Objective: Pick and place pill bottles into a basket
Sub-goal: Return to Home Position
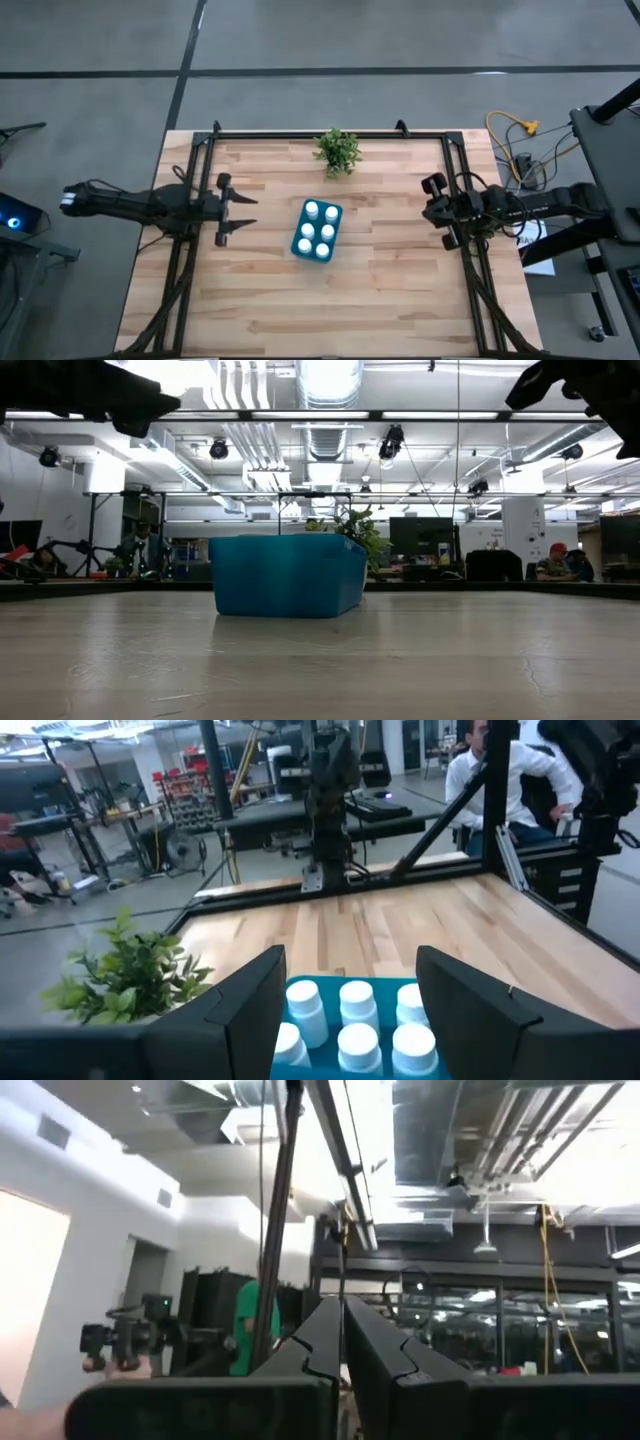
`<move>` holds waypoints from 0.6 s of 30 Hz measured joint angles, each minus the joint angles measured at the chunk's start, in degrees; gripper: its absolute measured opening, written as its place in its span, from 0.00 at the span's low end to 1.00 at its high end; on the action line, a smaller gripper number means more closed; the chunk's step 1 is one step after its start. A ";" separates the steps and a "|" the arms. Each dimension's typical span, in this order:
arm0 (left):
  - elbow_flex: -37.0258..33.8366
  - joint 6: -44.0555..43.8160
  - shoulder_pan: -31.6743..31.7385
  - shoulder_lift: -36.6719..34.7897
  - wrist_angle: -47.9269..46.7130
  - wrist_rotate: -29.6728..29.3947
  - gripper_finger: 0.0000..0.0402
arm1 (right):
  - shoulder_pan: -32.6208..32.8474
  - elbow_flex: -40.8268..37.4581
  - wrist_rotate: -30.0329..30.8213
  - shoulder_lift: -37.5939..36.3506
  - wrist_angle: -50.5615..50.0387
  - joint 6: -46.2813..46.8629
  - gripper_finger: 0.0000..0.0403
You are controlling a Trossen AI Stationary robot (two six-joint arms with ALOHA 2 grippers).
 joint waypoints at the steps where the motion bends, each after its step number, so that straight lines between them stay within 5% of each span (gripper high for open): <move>1: 0.02 0.02 0.00 -1.20 -1.68 0.00 0.52 | -0.02 0.00 0.00 -1.68 -2.42 -0.28 0.02; 13: -0.80 0.17 0.00 -17.50 -10.84 0.00 0.52 | 0.02 0.00 3.70 -28.89 -34.45 -2.07 0.02; 18: -1.25 0.20 0.00 -17.50 -10.80 0.06 0.52 | 0.02 0.02 5.37 -37.99 -45.93 -2.27 0.02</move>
